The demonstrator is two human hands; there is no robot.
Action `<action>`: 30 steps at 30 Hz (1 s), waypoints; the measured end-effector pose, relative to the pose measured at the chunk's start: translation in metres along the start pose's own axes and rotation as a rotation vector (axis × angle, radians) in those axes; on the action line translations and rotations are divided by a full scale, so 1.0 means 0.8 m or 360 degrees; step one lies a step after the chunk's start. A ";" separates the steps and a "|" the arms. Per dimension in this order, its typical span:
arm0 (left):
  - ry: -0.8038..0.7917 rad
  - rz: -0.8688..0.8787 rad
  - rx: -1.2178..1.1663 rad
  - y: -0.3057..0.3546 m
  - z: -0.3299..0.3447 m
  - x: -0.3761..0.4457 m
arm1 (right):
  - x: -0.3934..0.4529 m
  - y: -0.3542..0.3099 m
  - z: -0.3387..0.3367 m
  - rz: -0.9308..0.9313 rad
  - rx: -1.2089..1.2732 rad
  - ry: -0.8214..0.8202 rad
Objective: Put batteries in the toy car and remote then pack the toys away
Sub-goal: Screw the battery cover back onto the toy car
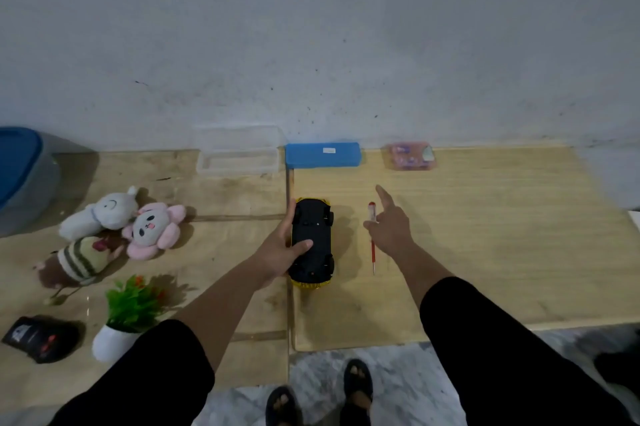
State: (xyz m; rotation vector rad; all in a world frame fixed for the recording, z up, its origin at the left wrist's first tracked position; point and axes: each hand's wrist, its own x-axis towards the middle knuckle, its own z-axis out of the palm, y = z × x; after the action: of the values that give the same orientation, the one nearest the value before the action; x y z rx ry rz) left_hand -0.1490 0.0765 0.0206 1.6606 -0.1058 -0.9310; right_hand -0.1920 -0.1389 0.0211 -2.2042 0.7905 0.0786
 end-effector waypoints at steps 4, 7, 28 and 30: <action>0.0005 0.0092 0.0022 0.024 0.009 -0.001 | 0.019 -0.048 -0.057 -0.0181 0.0501 0.0063; 0.0010 0.0105 0.0011 0.044 0.015 -0.001 | 0.023 -0.082 -0.085 -0.0360 0.0877 0.0062; 0.0043 0.0164 0.0011 0.080 0.021 -0.025 | -0.014 -0.125 -0.089 -0.0636 0.0767 0.0122; 0.0036 0.0165 0.0009 0.079 0.021 -0.027 | -0.017 -0.126 -0.090 -0.0640 0.0750 0.0118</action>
State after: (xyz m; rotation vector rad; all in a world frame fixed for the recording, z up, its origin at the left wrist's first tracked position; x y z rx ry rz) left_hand -0.1491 0.0538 0.0857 1.6548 -0.1774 -0.8341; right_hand -0.1595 -0.1309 0.1414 -1.8749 0.3425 -0.3559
